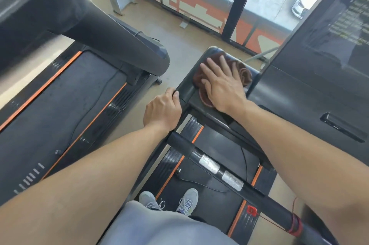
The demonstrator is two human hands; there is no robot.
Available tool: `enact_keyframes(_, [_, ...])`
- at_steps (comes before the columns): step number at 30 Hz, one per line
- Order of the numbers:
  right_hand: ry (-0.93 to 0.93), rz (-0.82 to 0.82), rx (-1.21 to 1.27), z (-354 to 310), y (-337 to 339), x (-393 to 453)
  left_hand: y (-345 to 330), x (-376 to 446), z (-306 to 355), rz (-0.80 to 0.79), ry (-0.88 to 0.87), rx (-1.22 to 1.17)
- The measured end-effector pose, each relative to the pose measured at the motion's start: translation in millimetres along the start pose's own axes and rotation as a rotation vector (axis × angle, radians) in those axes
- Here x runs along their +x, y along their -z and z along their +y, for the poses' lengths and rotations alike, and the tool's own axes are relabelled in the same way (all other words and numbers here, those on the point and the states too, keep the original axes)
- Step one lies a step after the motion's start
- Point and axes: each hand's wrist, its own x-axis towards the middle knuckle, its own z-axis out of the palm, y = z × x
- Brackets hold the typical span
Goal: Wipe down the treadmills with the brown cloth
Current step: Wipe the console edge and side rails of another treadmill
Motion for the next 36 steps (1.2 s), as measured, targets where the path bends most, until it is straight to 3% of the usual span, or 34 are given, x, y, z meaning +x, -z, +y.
enact_keyframes(4, [-0.206,0.074,0.044,-7,0,34,-4,2,-3,0.023,0.007,0.013])
enact_keyframes(9, [-0.236,0.151,0.084,-11,-2,46,-4,1,-1,0.041,-0.002,0.037])
enact_keyframes(15, [-0.156,0.084,0.088,-28,-2,24,-2,1,1,0.021,0.049,0.032])
enact_keyframes(22, [0.040,0.176,0.156,-44,3,-27,-3,6,-6,0.027,0.097,-0.133])
enact_keyframes(27, [0.106,0.044,0.201,-63,21,-64,4,1,-14,0.172,0.248,-0.450])
enact_keyframes(32, [-0.083,-0.093,0.546,-117,7,-137,11,-31,-32,0.147,0.200,-0.461])
enact_keyframes(34, [-0.059,-0.165,0.427,-136,-13,-162,10,-41,-40,0.116,0.131,-0.433])
enact_keyframes(36, [-0.034,-0.150,0.137,-147,-36,-174,11,-49,-43,0.122,0.054,-0.386])
